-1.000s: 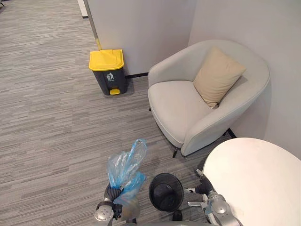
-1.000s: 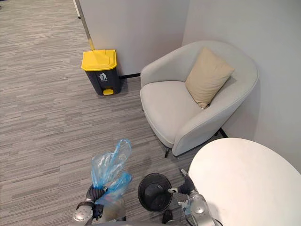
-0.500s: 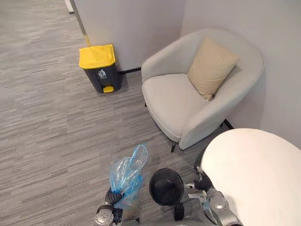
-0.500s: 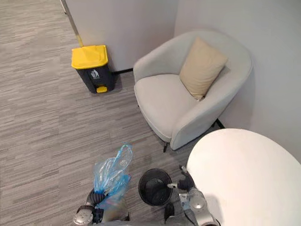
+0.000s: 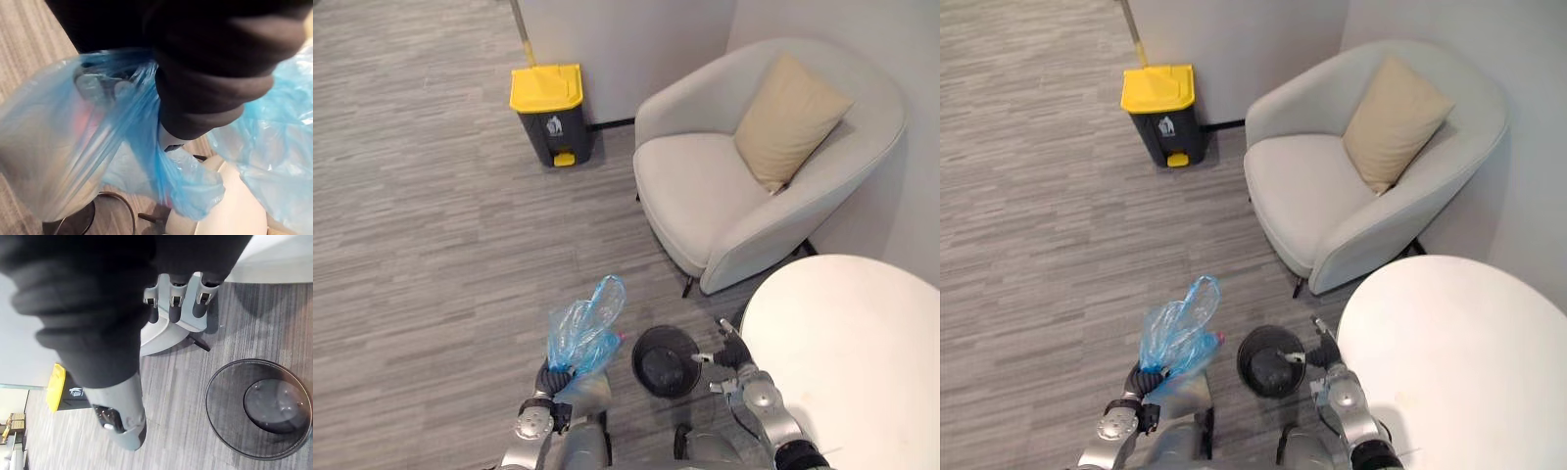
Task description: Gather rubbish on tea table into small bin, then transfer packed bag to large trash can.
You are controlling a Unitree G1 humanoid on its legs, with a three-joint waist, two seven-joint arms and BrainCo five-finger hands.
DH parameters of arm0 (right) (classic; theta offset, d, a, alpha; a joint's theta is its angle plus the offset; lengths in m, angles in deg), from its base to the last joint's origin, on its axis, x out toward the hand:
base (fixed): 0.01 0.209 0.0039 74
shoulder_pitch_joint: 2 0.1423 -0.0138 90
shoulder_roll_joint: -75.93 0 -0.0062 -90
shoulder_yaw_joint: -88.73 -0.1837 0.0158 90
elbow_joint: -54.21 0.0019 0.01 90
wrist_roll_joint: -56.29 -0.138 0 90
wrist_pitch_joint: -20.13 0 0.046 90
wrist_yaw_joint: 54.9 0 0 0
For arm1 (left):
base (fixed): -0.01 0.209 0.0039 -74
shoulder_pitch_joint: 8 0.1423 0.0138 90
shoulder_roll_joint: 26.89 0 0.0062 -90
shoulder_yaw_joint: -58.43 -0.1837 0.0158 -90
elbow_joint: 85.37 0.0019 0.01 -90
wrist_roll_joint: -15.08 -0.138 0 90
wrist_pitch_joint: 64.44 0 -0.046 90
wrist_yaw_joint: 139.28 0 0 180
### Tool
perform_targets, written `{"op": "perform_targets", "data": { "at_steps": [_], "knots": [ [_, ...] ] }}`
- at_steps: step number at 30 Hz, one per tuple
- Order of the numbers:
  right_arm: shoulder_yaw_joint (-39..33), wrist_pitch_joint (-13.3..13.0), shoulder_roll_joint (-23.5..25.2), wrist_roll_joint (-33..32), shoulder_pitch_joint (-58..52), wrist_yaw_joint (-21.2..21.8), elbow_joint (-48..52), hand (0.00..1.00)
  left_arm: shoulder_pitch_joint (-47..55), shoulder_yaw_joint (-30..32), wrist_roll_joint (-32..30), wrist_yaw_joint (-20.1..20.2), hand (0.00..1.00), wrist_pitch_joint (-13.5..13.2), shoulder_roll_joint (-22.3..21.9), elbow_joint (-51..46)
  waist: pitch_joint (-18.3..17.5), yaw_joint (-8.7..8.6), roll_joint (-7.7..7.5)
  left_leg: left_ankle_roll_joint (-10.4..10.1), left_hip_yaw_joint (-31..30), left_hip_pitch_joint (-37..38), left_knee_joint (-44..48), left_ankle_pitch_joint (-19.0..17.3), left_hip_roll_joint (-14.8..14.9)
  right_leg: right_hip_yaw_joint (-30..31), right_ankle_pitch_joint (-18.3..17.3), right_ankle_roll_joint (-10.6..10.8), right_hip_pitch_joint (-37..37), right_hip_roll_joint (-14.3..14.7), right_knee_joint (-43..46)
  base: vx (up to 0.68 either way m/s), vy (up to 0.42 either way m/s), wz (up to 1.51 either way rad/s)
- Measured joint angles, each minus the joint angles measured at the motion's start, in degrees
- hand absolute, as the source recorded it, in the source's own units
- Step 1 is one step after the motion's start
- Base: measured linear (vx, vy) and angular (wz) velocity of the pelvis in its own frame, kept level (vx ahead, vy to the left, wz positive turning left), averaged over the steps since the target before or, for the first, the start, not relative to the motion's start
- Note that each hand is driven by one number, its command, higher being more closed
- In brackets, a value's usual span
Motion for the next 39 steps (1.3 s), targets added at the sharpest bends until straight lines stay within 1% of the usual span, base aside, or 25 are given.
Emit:
{"op": "perform_targets", "data": {
  "at_steps": [1, 2, 3, 4, 6, 7, 8, 9, 10, 11, 12, 14, 15, 16, 19, 24, 27, 29, 31, 32, 34, 35, 36, 37, 39],
  "knots": [
    [-0.03, 0.08, 0.26, -0.47, -0.38, -0.33, -0.02, 0.00, -0.02, -0.31, 0.04, -0.04, 1.00, 0.00, -0.26, 0.00, 0.68, -0.07, 0.53, -1.11, -1.84, -0.18, -1.58, 2.24, 0.47, -2.00, 1.18, -0.66, 0.64, 0.32, -1.37, -0.19, -0.041, 0.53],
    [-0.06, 0.16, 0.31, -0.49, -0.38, -0.37, -0.03, 0.00, 0.17, -0.34, 0.08, -0.09, 1.00, 0.00, -0.26, -0.01, 0.75, -0.09, 0.67, -1.89, -2.49, -0.50, -2.19, 2.88, 0.68, -2.71, 1.65, -0.81, 0.64, 0.51, -1.87, -0.19, -0.054, 0.49],
    [-0.15, 0.18, 0.37, -0.51, -0.36, -0.50, 0.00, 0.00, 0.17, -0.35, 0.10, -0.15, 1.00, 0.00, -0.22, -0.02, 0.74, -0.03, 0.75, -3.32, -3.56, -0.65, -3.59, 4.09, 0.89, -4.01, 2.52, -1.42, 0.63, 0.54, -2.67, -0.16, -0.036, 0.41],
    [-0.42, 0.18, 0.53, -0.52, -0.35, -0.85, 0.07, 0.00, -0.11, -0.44, 0.10, -0.17, 1.00, 0.02, -0.21, -0.05, 0.71, -0.21, 0.76, -4.29, -3.68, -0.72, -4.78, 3.38, 1.06, -5.32, 3.39, -2.15, 0.74, 0.16, -3.83, -0.22, -0.018, 0.65],
    [-2.64, 0.47, 1.17, -0.60, -0.41, -1.35, 0.17, 0.00, -1.01, -1.53, 0.09, -0.12, 1.00, 0.06, -0.34, -0.21, 1.43, -0.80, -0.41, -1.19, 0.90, -2.93, 5.50, 0.99, 0.49, -8.01, 4.77, -1.94, 0.94, -2.96, -4.85, -0.15, 0.045, 0.78],
    [-2.93, 0.80, 1.01, -0.60, -0.47, -1.39, 0.19, 0.00, -0.96, -1.89, 0.08, -0.11, 1.00, 0.05, -0.34, -0.47, 1.52, -1.42, -0.55, -0.17, 2.37, -2.67, 8.98, -1.34, 0.40, -8.90, 5.10, -1.42, 1.28, -4.06, -5.07, -0.14, 0.108, 0.77],
    [-2.92, 1.10, 0.58, -0.58, -0.80, -1.39, 0.18, 0.00, -1.08, -2.50, 0.08, -0.11, 1.00, 0.02, -0.33, -0.68, 1.45, -1.80, -0.44, -0.15, 4.39, -1.67, 12.79, -4.84, 1.12, -10.30, 5.79, -0.71, 1.77, -5.44, -5.73, -0.16, 0.177, 0.77],
    [-2.96, 1.11, 0.32, -0.57, -1.22, -1.38, 0.16, 0.00, -1.50, -2.78, 0.07, -0.09, 1.00, 0.02, -0.33, -0.65, 1.02, -1.92, 0.42, 0.45, 6.06, -0.57, 14.64, -7.67, 2.48, -11.46, 6.54, 0.25, 2.07, -6.09, -6.45, -0.12, 0.194, 0.67],
    [-3.10, 1.11, 0.30, -0.57, -1.52, -1.34, 0.16, 0.00, -1.66, -2.78, 0.07, -0.09, 1.00, 0.02, -0.33, -0.64, 0.81, -2.12, 0.92, 0.59, 6.83, 0.12, 14.66, -8.94, 3.28, -12.13, 6.88, 0.75, 2.21, -6.19, -6.80, -0.10, 0.232, 0.61],
    [-3.80, 1.20, 0.26, -0.58, -1.67, -1.33, -0.21, 0.00, -1.98, -2.79, 0.05, -0.14, 1.00, 0.02, -0.11, -0.57, 0.89, -2.87, 1.69, 0.62, 7.69, 1.10, 11.62, -10.71, 3.40, -13.33, 7.39, 1.81, 2.64, -6.06, -7.29, -0.09, 0.195, 0.42],
    [-3.76, 1.39, 1.80, -0.58, -1.81, -1.18, -0.42, 0.00, -2.18, -3.11, 0.04, -0.18, 1.00, 0.13, 0.76, -0.29, 0.68, -2.67, 0.39, 0.88, 8.02, 1.95, 9.11, -9.59, 1.41, -13.39, 8.38, 2.75, 3.16, -7.02, -9.00, -0.07, 0.187, 0.37],
    [-3.96, 1.29, 2.73, -0.59, -2.55, -1.22, -0.36, 0.00, -1.92, -3.95, -0.01, -0.14, 1.00, 0.60, 2.04, 0.03, 0.45, -3.22, -0.13, 1.52, 7.24, 4.14, 4.18, -7.30, -1.55, -13.35, 9.38, 3.92, 5.13, -8.23, -12.36, -0.02, 0.160, 0.37],
    [-4.91, 1.30, 2.64, -0.59, -3.31, -1.23, -0.50, 0.00, -2.15, -5.04, -0.04, -0.11, 1.00, 0.59, 2.55, -0.03, -0.12, -3.38, -0.74, 2.12, 6.53, 5.95, 0.28, -5.39, -3.63, -13.40, 10.25, 4.35, 7.01, -9.12, -14.70, -0.01, 0.185, 0.67],
    [-5.62, 1.31, 2.53, -0.59, -3.48, -1.35, -0.76, 0.00, -2.50, -5.10, -0.05, -0.15, 1.00, 0.58, 2.59, -0.03, -0.20, -3.70, -0.60, 2.71, 5.64, 6.34, -1.22, -4.53, -4.83, -13.31, 11.13, 4.40, 7.83, -9.55, -15.94, -0.01, 0.142, 0.64],
    [-5.49, 1.35, 2.75, -0.58, -2.24, -1.25, -3.04, 0.00, -2.38, -5.01, -0.06, -0.21, 1.00, 0.70, 3.08, 0.21, -0.24, -3.14, -0.60, 3.37, 5.64, 6.56, -2.49, -3.82, -6.03, -12.48, 12.65, 4.61, 8.55, -9.84, -17.98, 0.00, 0.094, 0.18],
    [-5.64, 1.45, 2.78, -0.55, -1.42, -1.26, -4.58, 0.00, -2.46, -4.90, -0.08, -0.20, 1.00, 0.99, 3.70, 0.84, -0.27, -3.12, -0.91, 3.58, 5.49, 6.87, -2.35, -3.70, -6.12, -12.88, 13.77, 5.61, 9.70, -9.47, -20.04, 0.05, -0.009, 0.01],
    [-6.76, 1.48, 2.86, -0.57, -1.41, -1.24, -4.79, 0.00, -3.25, -4.80, -0.08, -0.19, 1.00, 0.99, 4.20, 0.84, -0.22, -3.35, -1.50, 3.80, 4.14, 5.73, -1.59, -4.20, -6.44, -14.48, 13.37, 5.86, 9.65, -9.46, -19.94, 0.06, -0.017, 0.19],
    [-7.63, 1.66, 2.82, -0.55, -1.38, -1.22, -5.09, 0.00, -3.21, -4.77, -0.07, -0.15, 1.00, 0.98, 4.22, 0.82, -0.06, -3.33, -1.77, 4.23, 3.26, 4.37, 1.59, -6.30, -6.42, -15.49, 11.44, 6.27, 9.44, -10.06, -17.58, 0.06, 0.008, 0.29],
    [-7.93, 2.22, 2.81, -0.56, -1.63, -1.19, -5.19, 0.00, -2.72, -4.72, -0.07, -0.11, 1.00, 0.98, 4.33, 0.81, 0.12, -3.42, -2.29, 4.79, 2.02, 3.93, 5.07, -8.96, -6.99, -15.82, 7.49, 7.01, 8.81, -11.73, -11.38, 0.06, 0.035, 0.31],
    [-7.97, 2.32, 2.82, -0.60, -1.62, -1.15, -5.18, 0.00, -2.34, -4.74, -0.07, -0.08, 1.00, 0.99, 4.71, 0.84, 0.24, -3.28, -3.16, 5.00, 0.53, 3.84, 6.13, -10.07, -7.58, -15.14, 5.41, 6.94, 8.00, -13.11, -7.07, 0.07, 0.038, 0.49],
    [-7.94, 2.31, 2.87, -0.69, -1.63, -1.06, -5.19, 0.00, -2.51, -4.79, -0.06, -0.06, 1.00, 1.04, 4.79, 0.83, 0.23, -3.95, -3.28, 5.50, -2.01, 4.49, 4.89, -10.18, -8.29, -12.27, 5.85, 5.62, 4.37, -14.15, 1.92, 0.10, 0.043, 0.64],
    [-7.88, 2.30, 3.13, -1.35, -1.65, -1.02, -5.36, 0.00, -2.70, -4.77, -0.05, -0.06, 1.00, 1.01, 5.07, 0.73, 0.70, -4.80, -2.47, 6.01, -4.31, 4.84, 4.62, -9.81, -7.79, -8.47, 4.33, 3.03, 0.76, -13.00, 8.04, 0.18, 0.004, 0.72],
    [-7.83, 2.30, 3.51, -1.73, -1.73, -0.99, -5.79, 0.00, -2.73, -4.70, -0.04, -0.09, 1.00, 0.99, 5.25, 0.70, 0.83, -5.01, -2.27, 5.99, -5.74, 5.10, 4.55, -9.82, -7.40, -5.93, 1.65, 3.33, -0.42, -10.57, 8.67, 0.22, -0.045, 0.96],
    [-7.82, 2.27, 3.61, -1.80, -1.66, -0.99, -6.70, 0.00, -3.12, -4.48, -0.03, -0.10, 1.00, 1.01, 5.59, 0.71, 0.83, -5.48, -2.68, 5.96, -8.16, 5.90, 3.83, -9.81, -7.33, -4.03, -0.56, 2.22, -2.30, -6.88, 8.63, 0.18, -0.107, 0.81],
    [-7.88, 2.29, 3.20, -2.34, -1.76, -1.02, -7.47, 0.00, -3.61, -4.32, -0.03, -0.11, 1.00, 1.02, 5.57, 0.81, 0.95, -6.17, -2.54, 5.86, -10.40, 7.35, 3.06, -9.86, -7.25, -3.44, -0.95, 1.58, -4.11, -3.80, 8.15, 0.18, -0.134, 0.91]
  ]
}}
